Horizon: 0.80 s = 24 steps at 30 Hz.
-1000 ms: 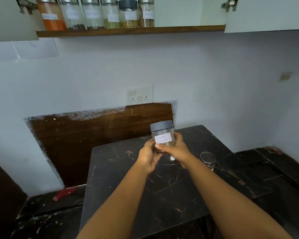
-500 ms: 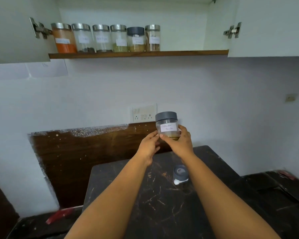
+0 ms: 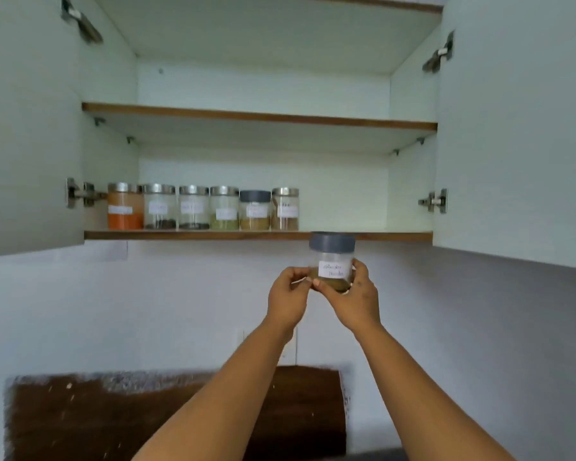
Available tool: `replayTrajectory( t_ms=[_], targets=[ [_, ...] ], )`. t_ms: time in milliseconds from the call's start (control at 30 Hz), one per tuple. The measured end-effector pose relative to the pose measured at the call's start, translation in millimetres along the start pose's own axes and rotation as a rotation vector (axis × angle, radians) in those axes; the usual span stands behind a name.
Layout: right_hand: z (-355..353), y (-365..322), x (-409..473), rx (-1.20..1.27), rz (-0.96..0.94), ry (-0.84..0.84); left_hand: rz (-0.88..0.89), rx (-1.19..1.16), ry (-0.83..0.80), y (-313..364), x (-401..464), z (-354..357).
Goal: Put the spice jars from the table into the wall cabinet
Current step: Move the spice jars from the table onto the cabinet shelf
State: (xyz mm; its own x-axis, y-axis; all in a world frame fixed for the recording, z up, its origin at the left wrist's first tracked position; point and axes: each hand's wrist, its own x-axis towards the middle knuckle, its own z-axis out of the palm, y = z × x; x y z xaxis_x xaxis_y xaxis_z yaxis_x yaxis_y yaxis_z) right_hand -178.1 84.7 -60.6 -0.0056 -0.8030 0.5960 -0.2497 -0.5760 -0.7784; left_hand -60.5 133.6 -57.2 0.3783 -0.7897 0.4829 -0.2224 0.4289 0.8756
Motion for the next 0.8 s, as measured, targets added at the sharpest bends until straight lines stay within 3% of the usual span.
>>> replayTrajectory(
  t_ms=[133, 300, 500, 600, 700, 800],
  targets=[
    [3.6, -26.1, 70.3, -0.013, -0.132, 0.040, 0.129, 0.074, 0.004, 34.0, 58.5, 13.2],
    [19.0, -43.8, 137.7, -0.124, -0.183, 0.013, 0.146, 0.218, 0.028, 50.4, 123.2, 25.2],
    [36.4, -32.6, 186.9, -0.308, -0.118, -0.112, 0.354, 1.142, -0.073, 34.2, 170.9, 1.4],
    [40.4, -24.1, 201.8, -0.372, -0.019, -0.167, 0.375, 1.505, 0.005, 3.5, 174.7, -19.8],
    [47.2, -20.8, 219.9, -0.471, 0.006, -0.186, 0.445, 1.515, 0.129, -15.3, 175.3, -26.0],
    [56.9, -16.9, 229.7, -0.499, 0.043, -0.192, 0.476, 1.480, 0.144, -9.3, 184.6, -25.2]
  ],
)
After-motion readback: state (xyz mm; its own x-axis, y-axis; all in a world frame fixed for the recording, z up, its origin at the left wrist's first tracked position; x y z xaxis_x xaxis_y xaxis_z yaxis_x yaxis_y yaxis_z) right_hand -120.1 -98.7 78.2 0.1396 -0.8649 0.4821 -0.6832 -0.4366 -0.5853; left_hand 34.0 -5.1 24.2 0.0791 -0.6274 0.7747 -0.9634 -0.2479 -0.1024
